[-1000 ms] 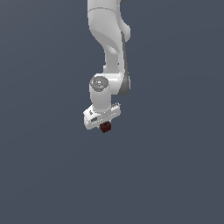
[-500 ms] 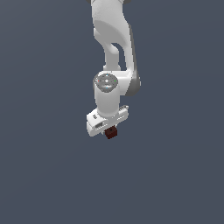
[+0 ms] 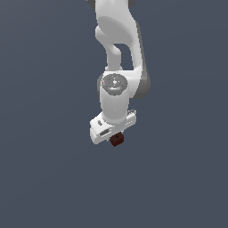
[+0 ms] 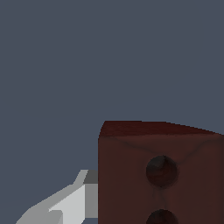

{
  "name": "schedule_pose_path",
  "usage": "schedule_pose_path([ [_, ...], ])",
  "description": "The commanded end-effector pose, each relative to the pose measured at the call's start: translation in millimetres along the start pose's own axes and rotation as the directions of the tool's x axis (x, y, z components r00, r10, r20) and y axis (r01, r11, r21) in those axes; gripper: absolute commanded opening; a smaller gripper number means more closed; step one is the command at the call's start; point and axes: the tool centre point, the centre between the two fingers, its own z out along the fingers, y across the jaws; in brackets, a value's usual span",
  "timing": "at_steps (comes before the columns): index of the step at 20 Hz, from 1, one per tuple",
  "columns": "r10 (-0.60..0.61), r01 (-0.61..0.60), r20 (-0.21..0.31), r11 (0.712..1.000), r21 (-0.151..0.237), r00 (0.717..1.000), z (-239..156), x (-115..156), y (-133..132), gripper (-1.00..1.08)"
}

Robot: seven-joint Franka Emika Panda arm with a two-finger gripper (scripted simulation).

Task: Pick up the object and move it to a goal position.

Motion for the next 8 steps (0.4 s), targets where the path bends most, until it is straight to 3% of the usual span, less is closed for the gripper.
schedule_pose_path([
  [1, 0.000, 0.000, -0.001, 1.000, -0.001, 1.000, -4.6, 5.7, 1.1, -1.00],
  [8, 0.000, 0.000, -0.001, 1.000, -0.001, 1.000, -6.2, 9.0, 2.0, -1.00],
])
